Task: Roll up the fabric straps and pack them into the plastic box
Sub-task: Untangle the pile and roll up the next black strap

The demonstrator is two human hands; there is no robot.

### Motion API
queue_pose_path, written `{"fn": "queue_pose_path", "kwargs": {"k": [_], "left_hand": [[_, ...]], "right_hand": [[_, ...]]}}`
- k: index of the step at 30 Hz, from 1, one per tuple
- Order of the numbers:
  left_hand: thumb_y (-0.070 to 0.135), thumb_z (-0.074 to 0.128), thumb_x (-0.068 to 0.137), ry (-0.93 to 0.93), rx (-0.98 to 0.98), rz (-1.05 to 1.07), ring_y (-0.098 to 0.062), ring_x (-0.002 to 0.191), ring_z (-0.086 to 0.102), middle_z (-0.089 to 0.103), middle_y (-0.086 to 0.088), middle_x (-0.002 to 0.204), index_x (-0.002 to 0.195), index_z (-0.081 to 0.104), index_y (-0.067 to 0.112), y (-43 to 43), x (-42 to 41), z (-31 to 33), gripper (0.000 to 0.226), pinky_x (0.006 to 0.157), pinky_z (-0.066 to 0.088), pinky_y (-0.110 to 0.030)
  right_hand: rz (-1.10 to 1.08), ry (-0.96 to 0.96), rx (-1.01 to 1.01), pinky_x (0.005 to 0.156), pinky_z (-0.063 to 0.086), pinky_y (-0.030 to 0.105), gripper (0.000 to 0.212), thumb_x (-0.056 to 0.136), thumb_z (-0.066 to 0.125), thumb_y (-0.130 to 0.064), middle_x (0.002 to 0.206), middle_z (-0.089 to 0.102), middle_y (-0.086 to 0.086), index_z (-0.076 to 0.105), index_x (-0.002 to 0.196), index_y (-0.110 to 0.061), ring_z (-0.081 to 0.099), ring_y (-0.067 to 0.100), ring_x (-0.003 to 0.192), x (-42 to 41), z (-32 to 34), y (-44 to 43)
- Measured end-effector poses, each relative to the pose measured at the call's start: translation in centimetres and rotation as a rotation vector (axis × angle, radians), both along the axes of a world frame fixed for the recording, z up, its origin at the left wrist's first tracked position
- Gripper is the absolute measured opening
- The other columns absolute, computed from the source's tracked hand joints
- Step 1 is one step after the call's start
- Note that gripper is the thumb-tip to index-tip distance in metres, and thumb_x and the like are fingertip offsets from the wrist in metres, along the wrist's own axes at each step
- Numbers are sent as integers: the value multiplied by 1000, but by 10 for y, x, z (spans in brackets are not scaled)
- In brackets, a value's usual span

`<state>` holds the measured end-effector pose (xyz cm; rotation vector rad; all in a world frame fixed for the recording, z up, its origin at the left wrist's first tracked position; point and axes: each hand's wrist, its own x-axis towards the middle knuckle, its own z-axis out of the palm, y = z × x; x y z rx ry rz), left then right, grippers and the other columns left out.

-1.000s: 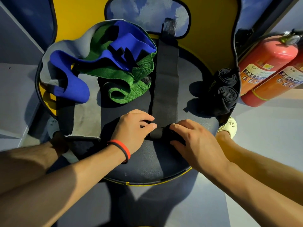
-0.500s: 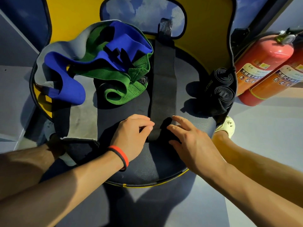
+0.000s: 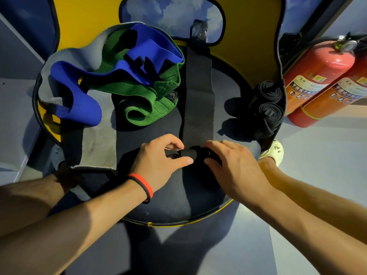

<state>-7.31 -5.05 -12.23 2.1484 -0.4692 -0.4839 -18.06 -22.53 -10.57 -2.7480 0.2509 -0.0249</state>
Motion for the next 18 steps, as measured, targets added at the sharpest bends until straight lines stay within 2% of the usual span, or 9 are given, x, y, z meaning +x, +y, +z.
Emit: {"fn": "queue_pose_path", "kwargs": {"k": [4,9,11,15,18], "left_hand": [[43,90,65,32,39,36,5,81,66,72,16,79,79,71,33,0,3,-1,25,65,43,-4],[39,90,67,113,8,42,0,75,67,73,15,75,75,76,31,1,-3,-3,18,66,50,-12],[39,89,68,141,-14,54,-2,73,69,73,16,76,79,79,32,0,-3,-4,17,71,55,-19],[38,89,69,207,-38,92,-2,73,72,75,15,75,86,81,30,-5,-2,-3,21,78,62,-33],[41,89,69,250,-15,91,-6,72,73,75,9,71,80,81,28,-9,0,-4,19,78,63,-37]], "right_hand": [[-93,13,98,77,50,42,17,95,64,-34,95,70,0,63,109,-24,63,26,91,-2,5,-2],[-180,113,184,76,52,34,15,91,69,-37,93,73,-10,73,104,-32,65,16,89,-8,12,-2],[-221,151,235,76,52,31,19,88,73,-36,94,72,-11,74,107,-37,66,14,89,-11,15,-3],[-244,184,246,78,55,31,33,86,76,-30,103,74,-10,72,118,-40,69,16,95,-14,17,-4],[-200,163,166,77,56,40,30,87,74,-28,102,75,-5,71,116,-33,68,24,94,-14,14,-4]]}}
